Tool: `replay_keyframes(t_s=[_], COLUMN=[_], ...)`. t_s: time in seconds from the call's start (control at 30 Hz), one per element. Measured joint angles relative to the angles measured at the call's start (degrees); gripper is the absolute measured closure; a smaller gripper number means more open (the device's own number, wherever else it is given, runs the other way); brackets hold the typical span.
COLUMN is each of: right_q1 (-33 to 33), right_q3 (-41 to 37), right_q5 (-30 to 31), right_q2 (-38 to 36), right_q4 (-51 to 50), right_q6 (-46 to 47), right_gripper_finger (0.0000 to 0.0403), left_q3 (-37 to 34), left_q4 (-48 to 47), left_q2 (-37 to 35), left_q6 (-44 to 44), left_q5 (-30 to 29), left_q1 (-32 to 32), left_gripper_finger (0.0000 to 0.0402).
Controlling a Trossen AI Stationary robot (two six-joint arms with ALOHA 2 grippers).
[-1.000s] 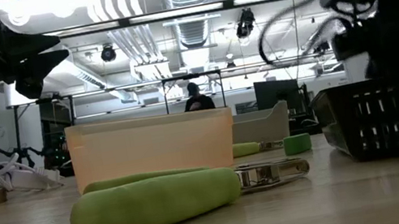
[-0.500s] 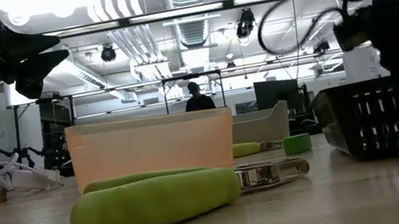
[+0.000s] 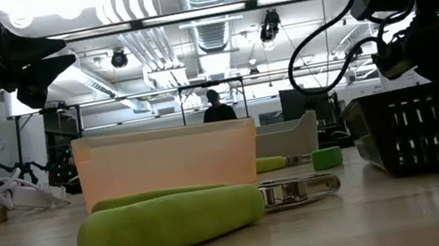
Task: Pick & Place School Supplies
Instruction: Put the green eraser into the gray bin
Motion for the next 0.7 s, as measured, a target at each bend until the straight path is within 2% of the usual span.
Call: replay_keyframes(t_s=[0.7], right_q1=[0.5], right_q3=[0.1], right_q5=[-0.1], right_q2=[4.3], right_q4=[2.6], right_q6=[2.2], right_gripper_finger=[0.0157], left_q3=[0.0], left_q4=[0.0], left_q2=[0.0], left_q6=[0.0], left_q5=[0.0], left_q1=[0.0], left_gripper_finger=[0.0214])
